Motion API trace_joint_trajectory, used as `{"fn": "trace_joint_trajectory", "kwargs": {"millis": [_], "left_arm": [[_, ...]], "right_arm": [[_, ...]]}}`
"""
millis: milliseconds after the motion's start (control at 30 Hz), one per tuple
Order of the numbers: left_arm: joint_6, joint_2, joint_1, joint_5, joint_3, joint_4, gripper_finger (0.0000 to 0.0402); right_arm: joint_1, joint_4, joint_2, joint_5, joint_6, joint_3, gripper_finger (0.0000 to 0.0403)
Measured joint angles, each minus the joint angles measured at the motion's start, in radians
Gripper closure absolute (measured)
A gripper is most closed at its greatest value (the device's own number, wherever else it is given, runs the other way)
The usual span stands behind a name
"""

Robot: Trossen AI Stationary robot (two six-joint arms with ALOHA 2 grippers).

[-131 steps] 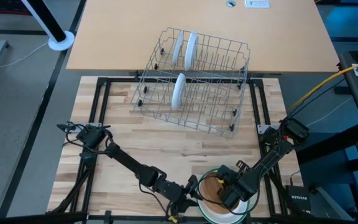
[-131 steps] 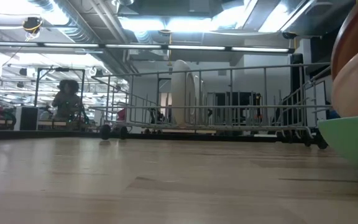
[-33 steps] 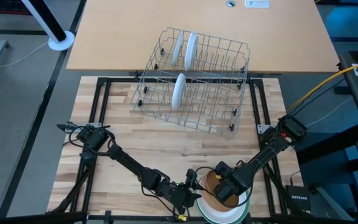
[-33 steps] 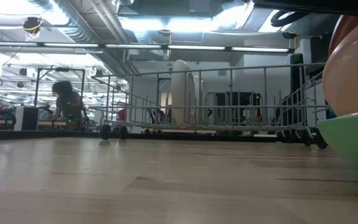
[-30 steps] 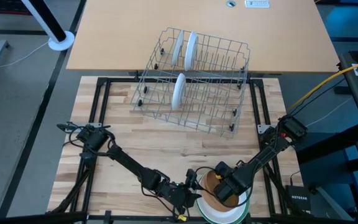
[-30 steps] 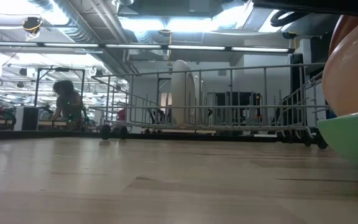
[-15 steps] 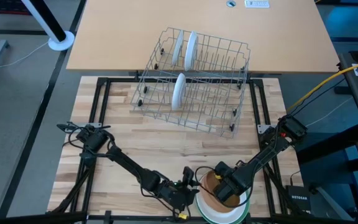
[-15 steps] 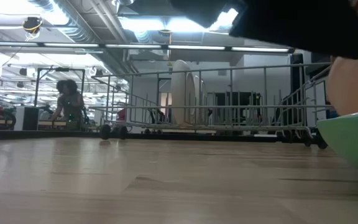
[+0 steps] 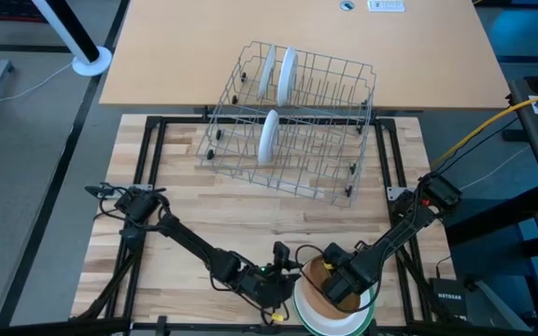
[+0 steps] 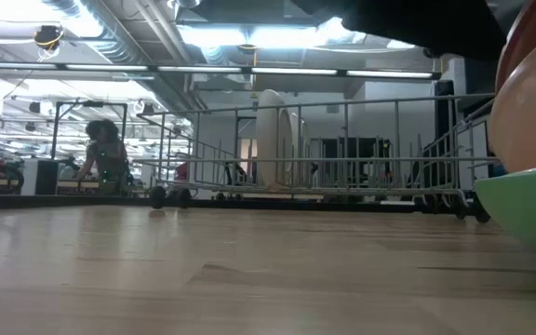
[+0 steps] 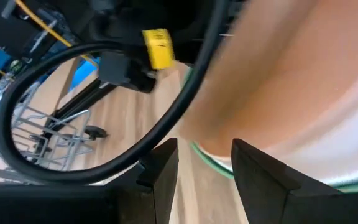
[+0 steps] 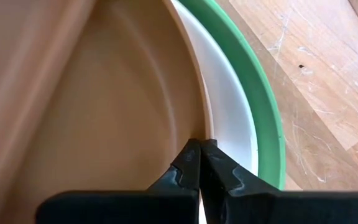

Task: Sort dishes
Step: Put the brown plate into the gray dishwasher rack

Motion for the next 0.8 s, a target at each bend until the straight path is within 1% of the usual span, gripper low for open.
{"fn": "trace_joint_trajectory", "kwargs": {"millis": [67,200,233,333,467,667,800], "left_arm": [[0.001,-0.001,0.013,0.01,0.0,0.013,0.0261],[0.009,-0.001,0.03,0.138,0.0,0.026,0.0261],[0.016,-0.001,0.03,0.153,0.0,0.037,0.0261],[0.049,-0.001,0.03,0.156,0.0,0.068,0.0261],[0.133,-0.001,0.034,0.172,0.0,0.091,0.0261],[0.233,-0.001,0.049,0.331,0.0,0.097,0.0261],[0.264,-0.001,0.054,0.405,0.0,0.101,0.0261]], "right_arm": [[0.0,0.0,0.0,-0.002,0.0,0.0,0.0402],[0.0,0.0,0.0,-0.001,0.0,0.0,0.0402],[0.0,-0.001,0.0,0.001,0.0,0.0,0.0402],[0.0,-0.001,0.0,0.001,0.0,0.0,0.0402],[0.0,-0.001,0.0,0.001,0.0,0.0,0.0402],[0.0,0.0,0.0,0.001,0.0,0.001,0.0402],[-0.001,0.001,0.0,0.002,0.0,0.001,0.0402]]}}
